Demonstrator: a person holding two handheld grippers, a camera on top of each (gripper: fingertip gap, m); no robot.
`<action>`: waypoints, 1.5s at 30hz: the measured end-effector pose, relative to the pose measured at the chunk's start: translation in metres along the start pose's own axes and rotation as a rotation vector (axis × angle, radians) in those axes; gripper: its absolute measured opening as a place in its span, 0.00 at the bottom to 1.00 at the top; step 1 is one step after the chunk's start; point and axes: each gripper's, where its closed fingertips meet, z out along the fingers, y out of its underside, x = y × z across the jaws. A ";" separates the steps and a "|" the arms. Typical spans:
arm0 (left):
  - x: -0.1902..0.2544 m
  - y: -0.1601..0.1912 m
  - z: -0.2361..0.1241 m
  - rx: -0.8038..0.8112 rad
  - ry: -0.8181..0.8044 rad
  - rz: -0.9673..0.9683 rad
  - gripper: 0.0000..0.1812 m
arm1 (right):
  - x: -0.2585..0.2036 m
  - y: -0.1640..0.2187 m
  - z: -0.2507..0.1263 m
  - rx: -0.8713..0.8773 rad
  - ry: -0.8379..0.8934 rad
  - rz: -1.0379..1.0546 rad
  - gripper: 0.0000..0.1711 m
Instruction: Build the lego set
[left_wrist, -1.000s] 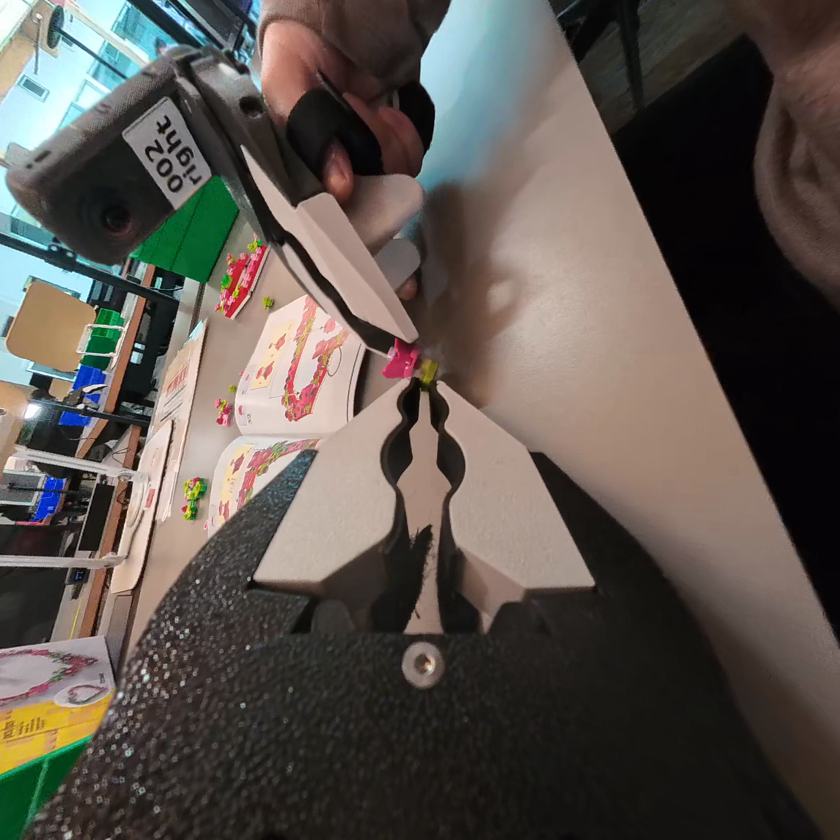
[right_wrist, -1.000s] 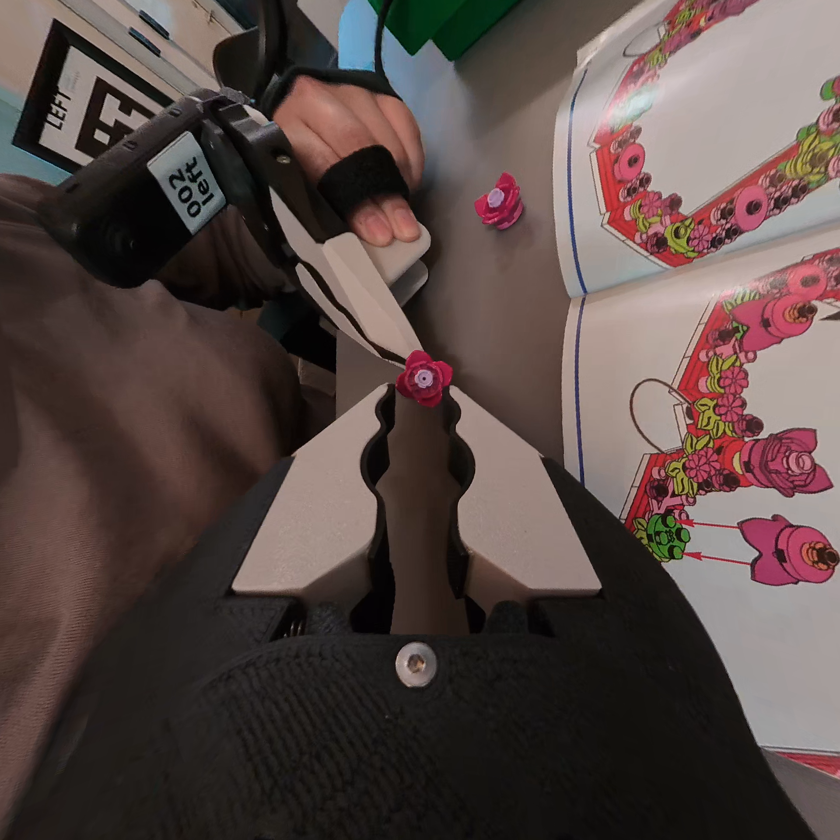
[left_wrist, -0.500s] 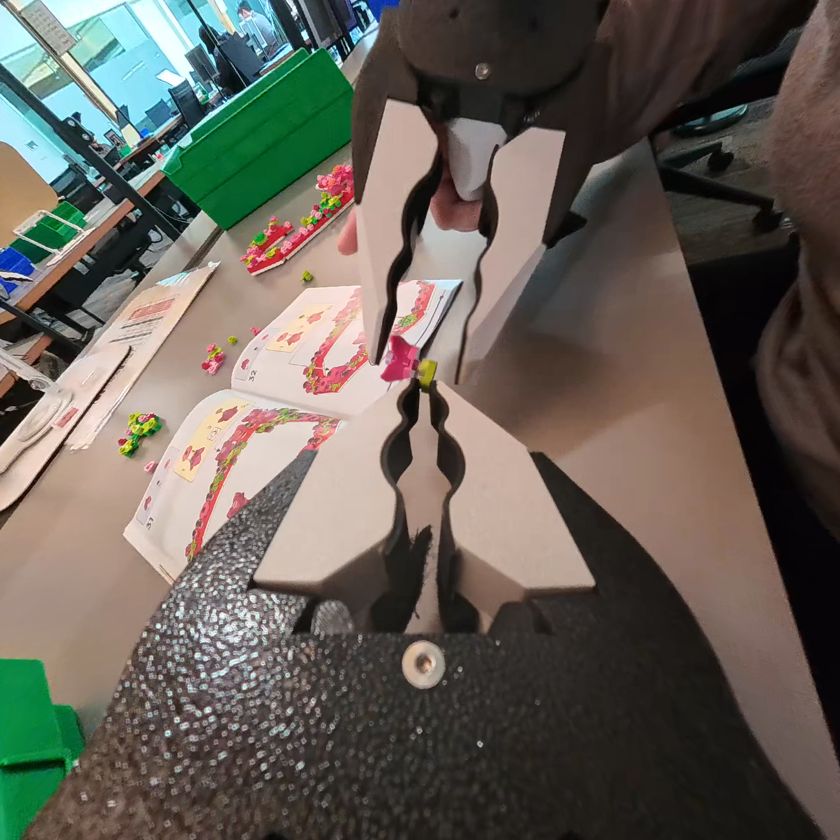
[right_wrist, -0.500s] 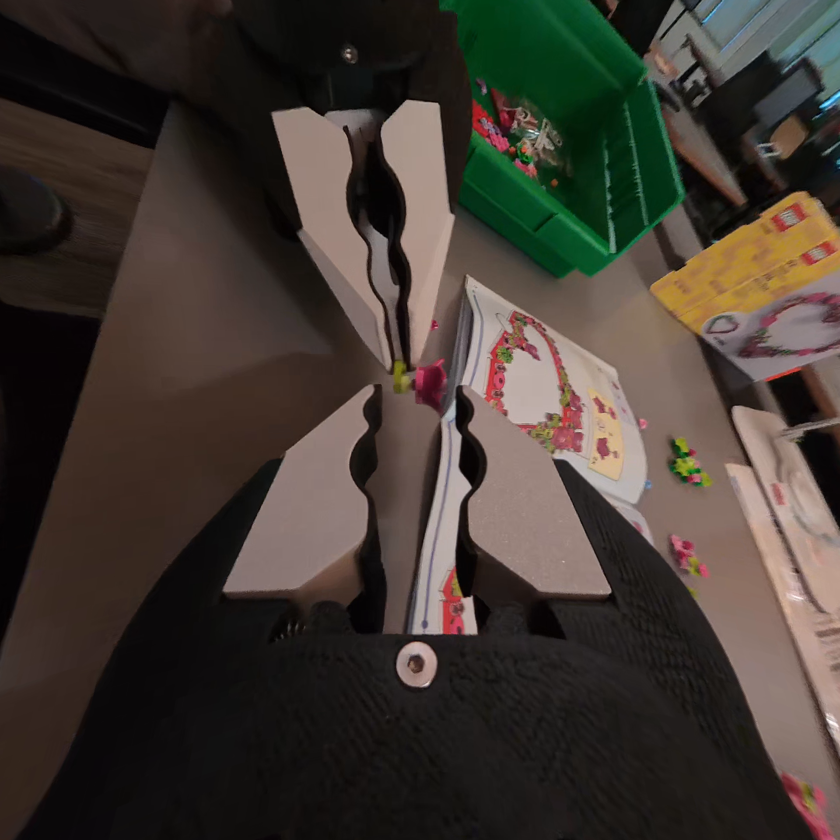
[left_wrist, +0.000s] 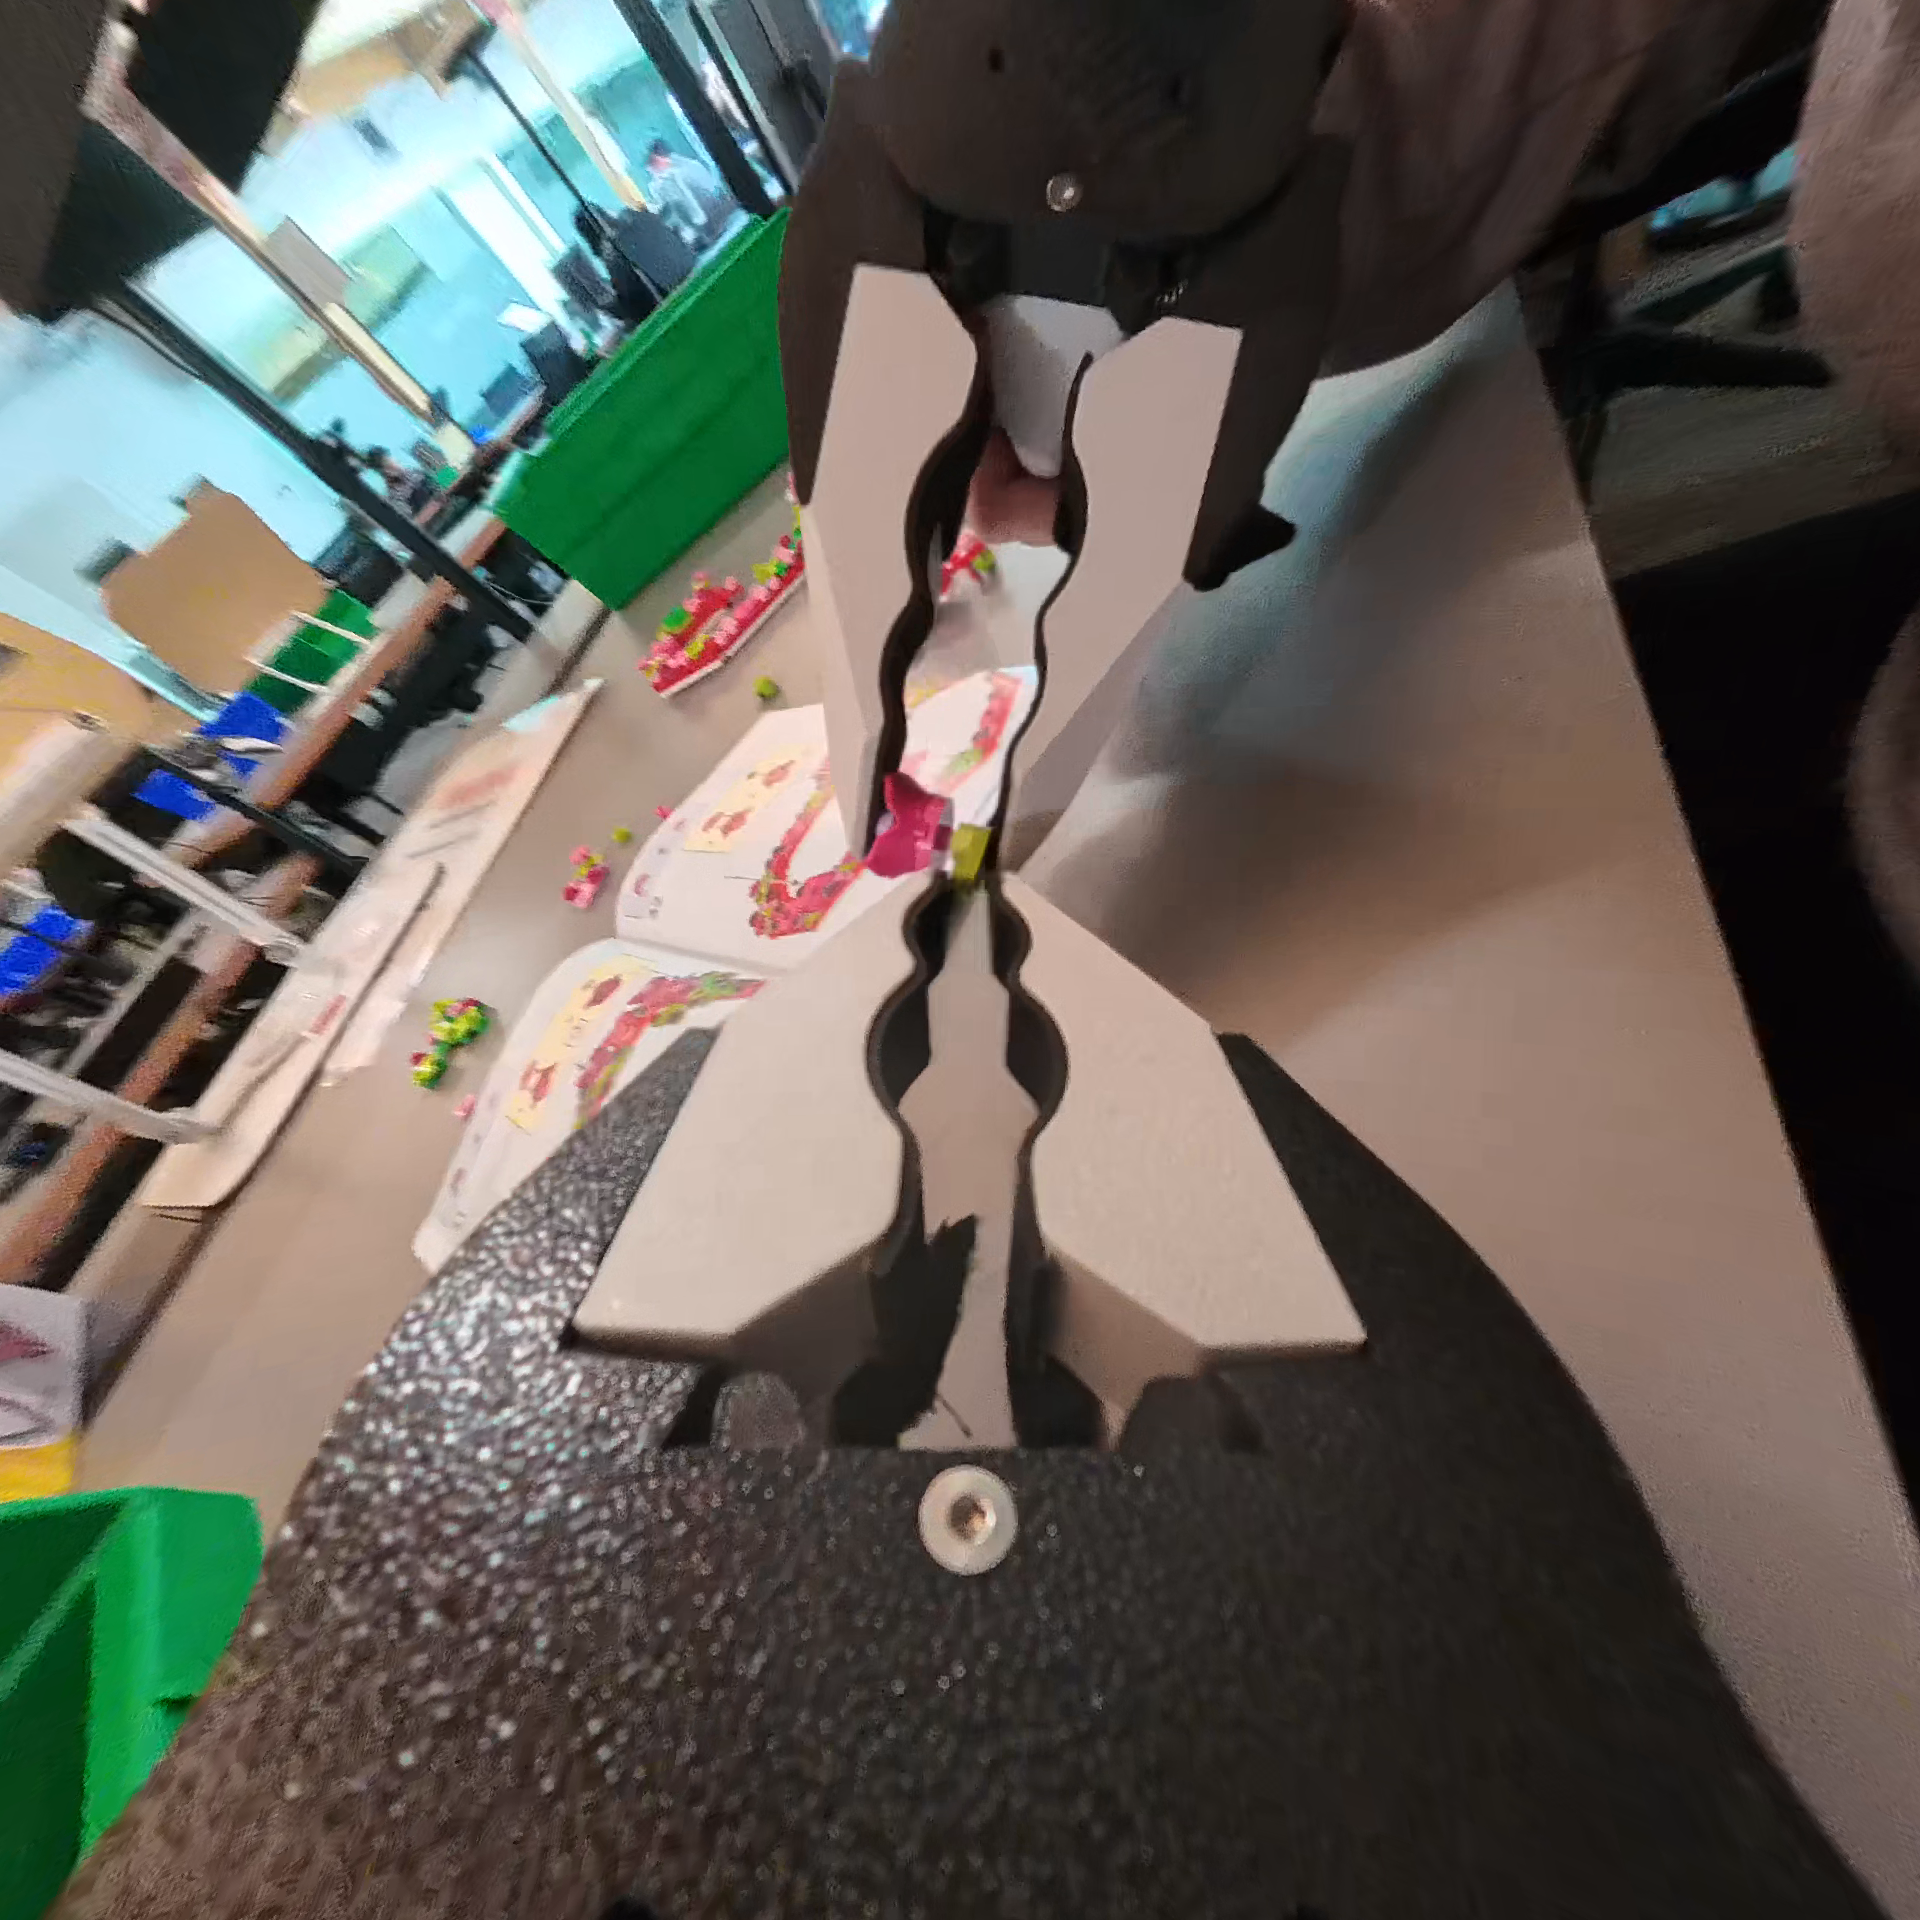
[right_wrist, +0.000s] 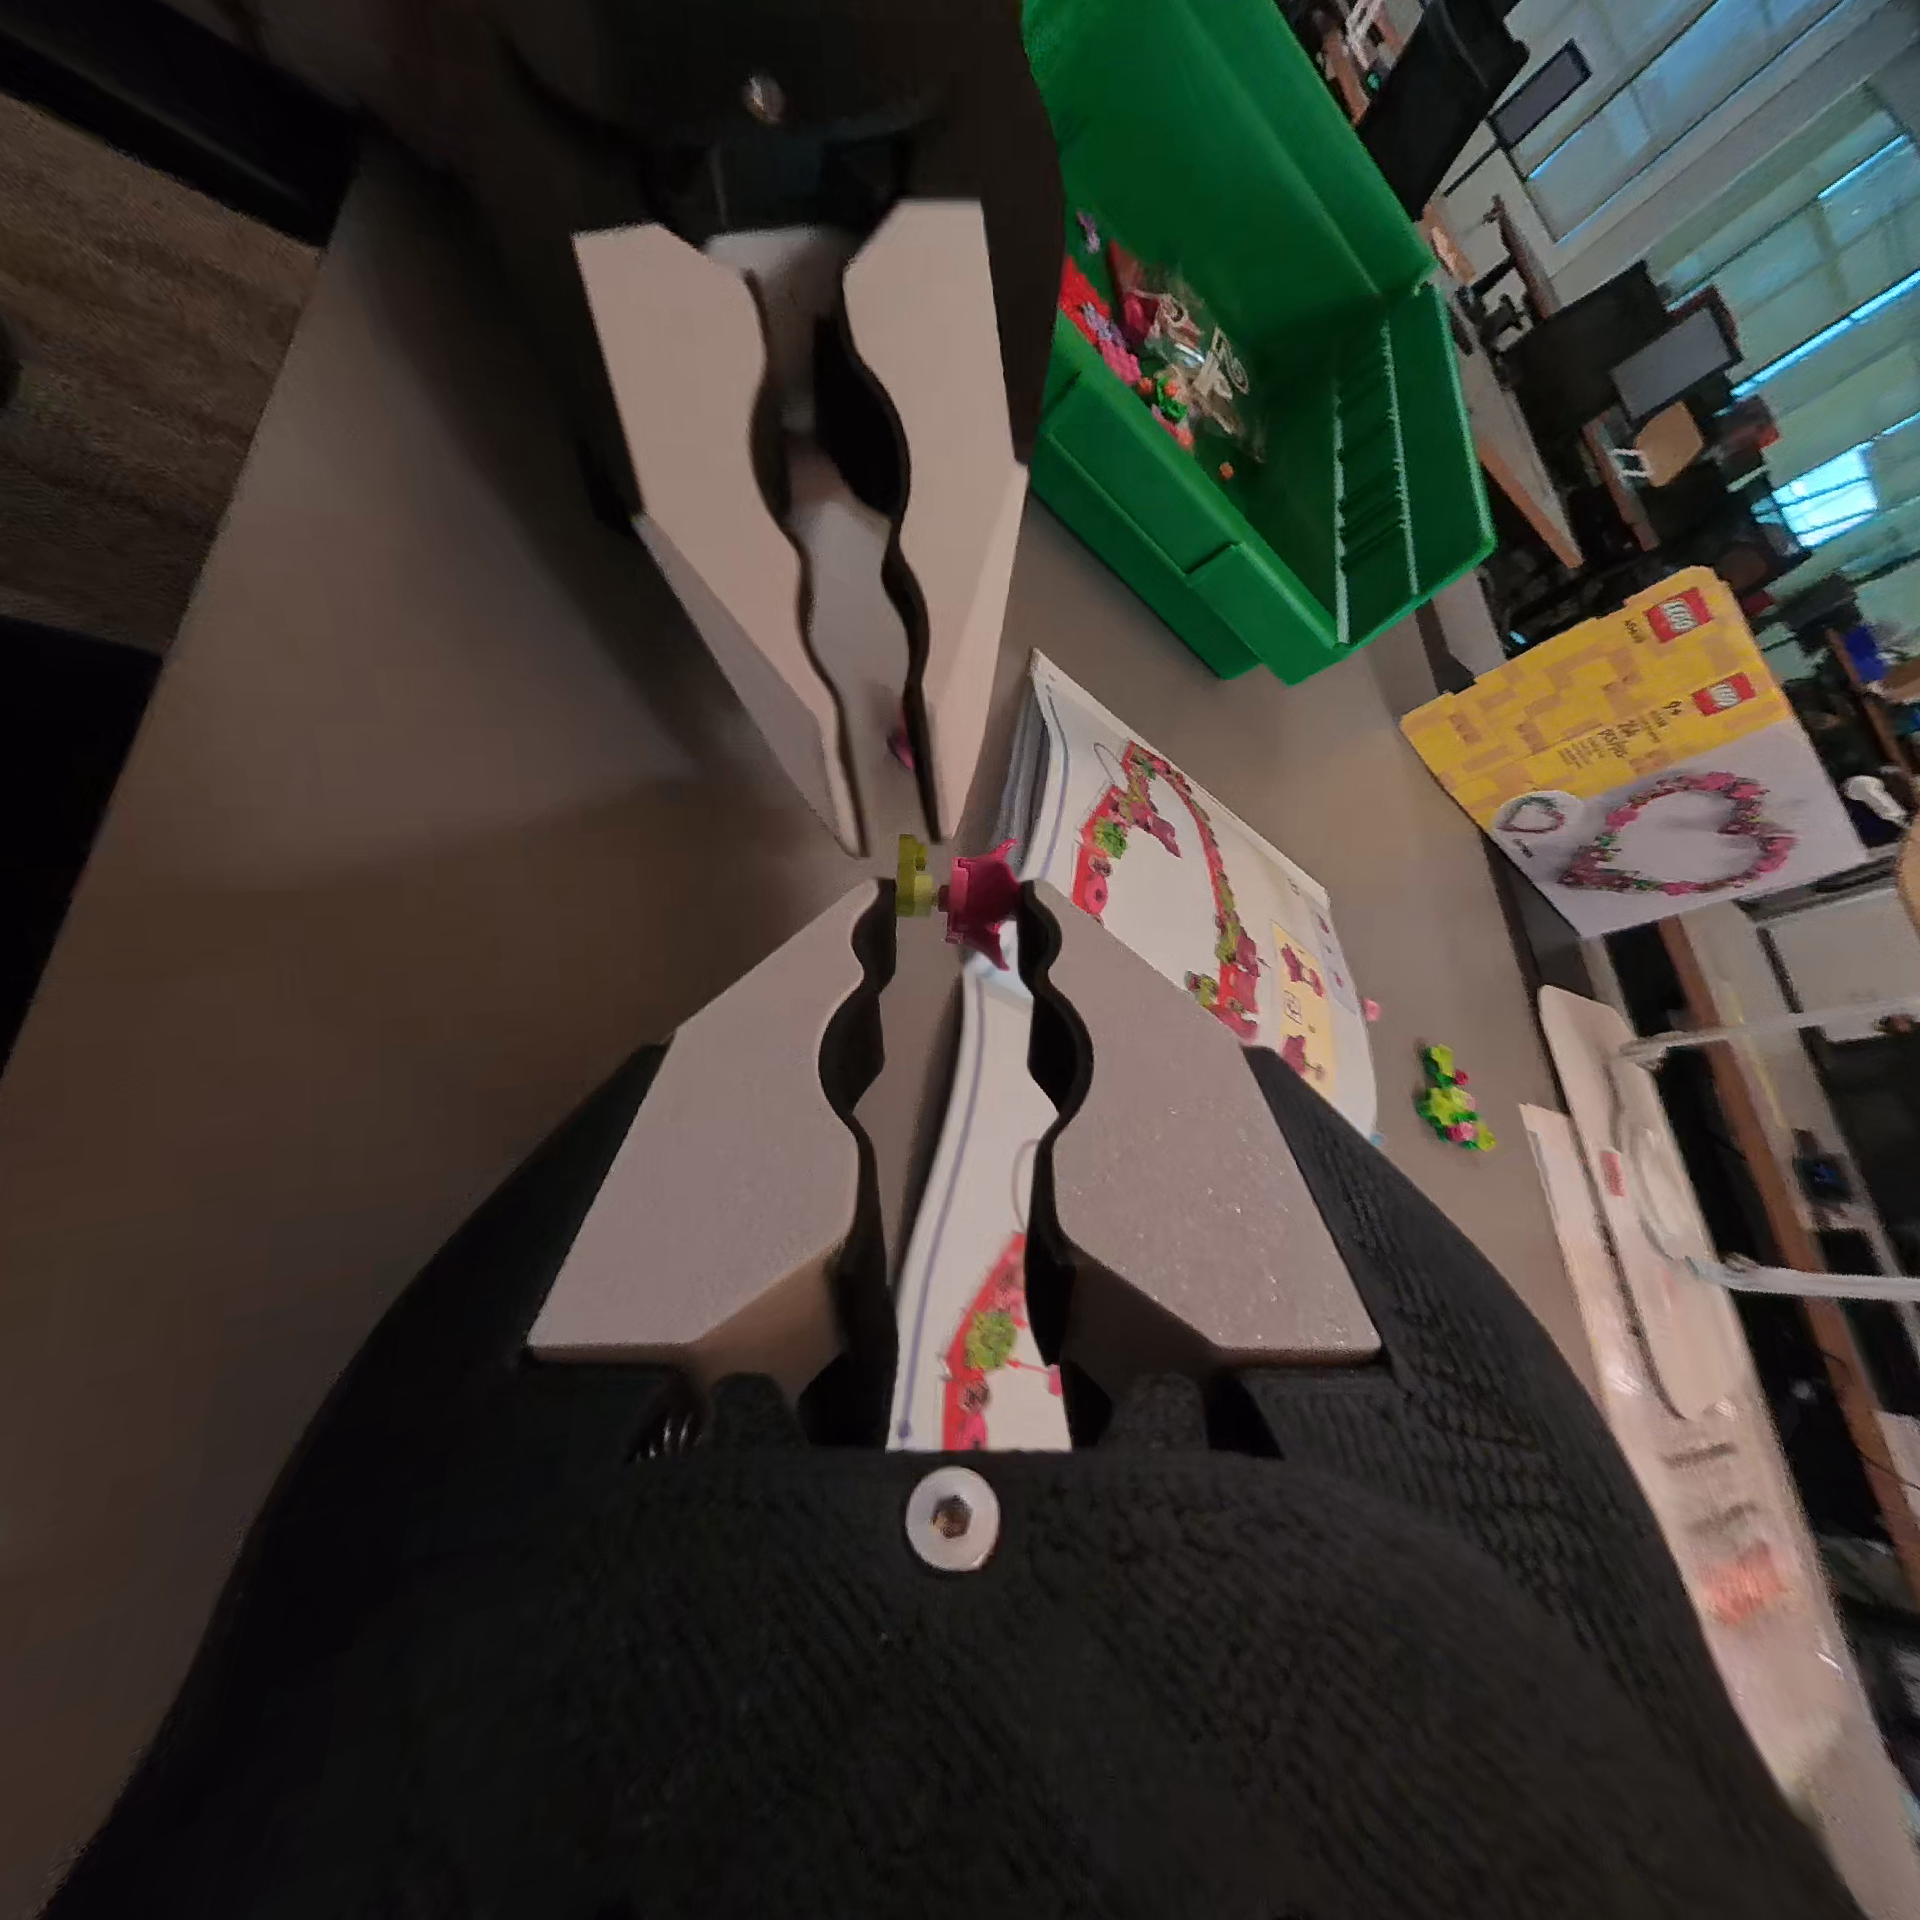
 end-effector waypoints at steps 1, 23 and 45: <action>-0.001 0.001 0.000 -0.007 -0.017 0.018 0.06 | 0.004 0.004 -0.001 -0.015 0.023 -0.021 0.13; -0.024 -0.003 0.004 -0.008 -0.097 -0.259 0.13 | 0.025 0.014 -0.022 0.046 0.262 -0.099 0.12; -0.035 -0.047 0.047 0.054 -0.141 -0.306 0.18 | 0.052 0.016 -0.080 0.177 0.656 -0.463 0.12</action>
